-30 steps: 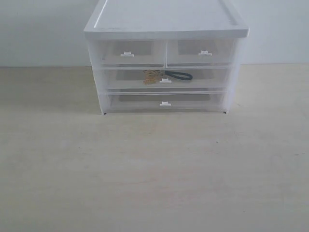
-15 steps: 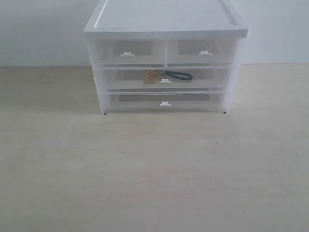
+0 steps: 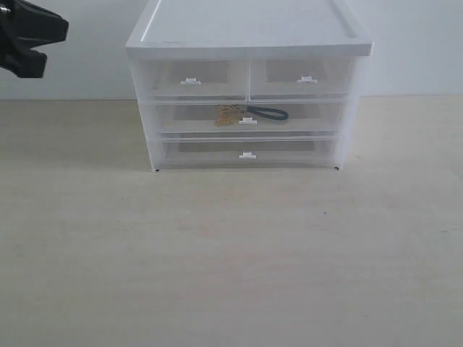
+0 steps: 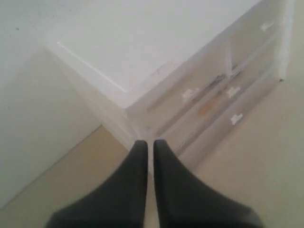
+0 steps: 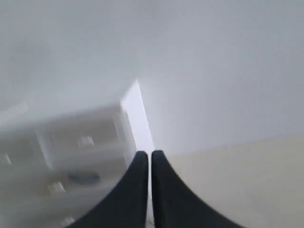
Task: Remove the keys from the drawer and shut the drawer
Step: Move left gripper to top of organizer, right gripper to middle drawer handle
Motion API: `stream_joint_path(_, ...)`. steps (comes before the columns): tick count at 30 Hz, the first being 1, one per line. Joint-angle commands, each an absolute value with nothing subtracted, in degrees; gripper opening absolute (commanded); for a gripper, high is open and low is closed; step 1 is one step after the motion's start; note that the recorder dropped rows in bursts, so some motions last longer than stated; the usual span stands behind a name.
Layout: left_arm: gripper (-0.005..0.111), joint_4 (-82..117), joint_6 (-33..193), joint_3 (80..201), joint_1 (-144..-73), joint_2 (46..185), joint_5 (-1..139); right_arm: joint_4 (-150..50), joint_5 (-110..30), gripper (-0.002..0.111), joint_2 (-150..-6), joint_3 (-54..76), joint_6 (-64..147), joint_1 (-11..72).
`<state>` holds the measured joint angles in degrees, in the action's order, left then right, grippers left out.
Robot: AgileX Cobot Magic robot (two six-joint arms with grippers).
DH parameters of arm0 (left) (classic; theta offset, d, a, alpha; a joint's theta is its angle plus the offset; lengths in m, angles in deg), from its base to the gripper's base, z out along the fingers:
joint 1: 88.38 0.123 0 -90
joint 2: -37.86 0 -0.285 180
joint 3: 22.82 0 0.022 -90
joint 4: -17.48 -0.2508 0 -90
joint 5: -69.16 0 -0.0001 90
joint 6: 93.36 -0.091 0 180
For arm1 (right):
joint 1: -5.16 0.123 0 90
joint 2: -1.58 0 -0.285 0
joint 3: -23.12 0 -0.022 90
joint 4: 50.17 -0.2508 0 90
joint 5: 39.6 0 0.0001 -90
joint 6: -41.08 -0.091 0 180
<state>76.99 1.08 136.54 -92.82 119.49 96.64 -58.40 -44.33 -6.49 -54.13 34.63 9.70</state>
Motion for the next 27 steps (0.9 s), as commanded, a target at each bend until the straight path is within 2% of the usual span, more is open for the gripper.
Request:
stream_joint_path(1, 0.004, 78.13, -6.81, 139.89, -93.10, 128.66, 94.75, -68.58, -58.70, 0.000, -6.20, -54.10, 14.02, 9.75)
stream_joint_path(4, 0.004, 78.13, -12.36, 142.33, -93.55, 135.23, 94.56, -65.95, -59.83, 0.000, -6.20, -54.10, 4.62, 9.75)
stream_joint_path(7, 0.004, 78.13, -16.74, 144.89, -94.44, 140.42, 94.37, -46.09, -56.33, 0.000, -7.59, -48.69, 0.69, 9.75)
stream_joint_path(14, 0.004, 78.13, -20.33, 147.01, -99.11, 144.40, 94.11, -5.15, -55.28, 0.000, -30.87, -34.53, -31.37, 9.75)
stream_joint_path(22, 0.004, 83.26, -25.88, 148.78, -101.11, 144.29, 92.78, 1.24, -75.90, 0.000, -68.31, -26.92, -33.75, 9.75)
stream_joint_path(27, 0.004, 83.82, -27.45, 150.31, -101.11, 144.69, 92.94, -0.55, -77.42, 0.000, -83.82, -23.96, -32.69, 9.75)
